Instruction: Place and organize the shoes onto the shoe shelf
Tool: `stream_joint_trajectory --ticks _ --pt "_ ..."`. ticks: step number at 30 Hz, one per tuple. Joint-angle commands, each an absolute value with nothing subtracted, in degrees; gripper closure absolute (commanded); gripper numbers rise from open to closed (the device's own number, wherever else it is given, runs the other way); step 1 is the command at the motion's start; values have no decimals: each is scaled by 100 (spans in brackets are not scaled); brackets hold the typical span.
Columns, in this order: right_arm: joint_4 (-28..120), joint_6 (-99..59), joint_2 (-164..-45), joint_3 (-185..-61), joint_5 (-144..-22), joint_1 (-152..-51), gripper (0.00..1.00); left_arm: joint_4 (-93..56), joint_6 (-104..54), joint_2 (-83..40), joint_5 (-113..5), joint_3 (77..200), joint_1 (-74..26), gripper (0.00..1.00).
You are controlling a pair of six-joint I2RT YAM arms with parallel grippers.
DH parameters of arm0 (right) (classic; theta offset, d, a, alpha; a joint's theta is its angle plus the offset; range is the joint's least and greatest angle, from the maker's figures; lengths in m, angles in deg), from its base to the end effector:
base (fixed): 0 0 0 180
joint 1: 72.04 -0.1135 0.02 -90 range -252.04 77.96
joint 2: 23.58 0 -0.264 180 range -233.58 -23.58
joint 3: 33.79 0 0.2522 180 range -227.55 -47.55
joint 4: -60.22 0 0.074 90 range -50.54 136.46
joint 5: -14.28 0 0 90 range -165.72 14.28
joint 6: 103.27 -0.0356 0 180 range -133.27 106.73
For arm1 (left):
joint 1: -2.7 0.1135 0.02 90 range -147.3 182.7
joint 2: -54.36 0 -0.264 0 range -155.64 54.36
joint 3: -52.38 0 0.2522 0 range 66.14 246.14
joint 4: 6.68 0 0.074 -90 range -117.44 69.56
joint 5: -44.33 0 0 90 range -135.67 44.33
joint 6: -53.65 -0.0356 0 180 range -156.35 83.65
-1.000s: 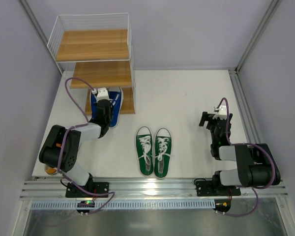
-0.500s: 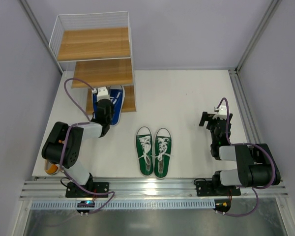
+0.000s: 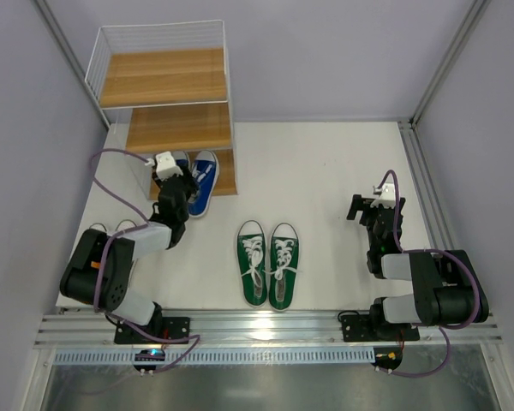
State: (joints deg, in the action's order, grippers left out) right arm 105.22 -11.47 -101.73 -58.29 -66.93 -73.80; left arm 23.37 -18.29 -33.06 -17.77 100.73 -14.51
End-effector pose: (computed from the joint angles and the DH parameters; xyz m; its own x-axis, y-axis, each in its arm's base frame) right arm 0.2233 0.0014 0.1523 -0.1540 -0.0358 -0.9874 0.1159 0.9918 -0.0540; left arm 0.2992 -0.0752 0.2017 -0.0866 -0.2600 -0.9617 -0.2175 0.9470 -0.2364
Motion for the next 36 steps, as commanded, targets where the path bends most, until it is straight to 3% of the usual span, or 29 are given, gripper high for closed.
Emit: stream_joint_trajectory --ticks 1,7,13,25,29,36 --pt "11018 -1160 -10181 -5933 -6729 -7363 3 2439 -1719 -2765 -1632 9893 -1575 46" --pt "11026 -1160 -10180 -5941 -6729 -7363 3 814 -1597 -2035 -1298 9892 -1831 46" --pt "11009 -1160 -10180 -5941 -6729 -7363 3 -829 -1447 -2456 -1403 10595 -1840 48" --pt "11018 -1151 -10180 -5941 -6729 -7362 3 -1551 -1535 -3361 -1430 11570 -1717 50" --pt "11018 -1160 -10180 -5933 -6737 -7363 3 -1991 -1421 -3476 -1377 11782 -1646 55" --pt "11018 -1160 -10180 -5941 -6729 -7363 3 -1518 -1333 -2924 -1262 11150 -1655 54"
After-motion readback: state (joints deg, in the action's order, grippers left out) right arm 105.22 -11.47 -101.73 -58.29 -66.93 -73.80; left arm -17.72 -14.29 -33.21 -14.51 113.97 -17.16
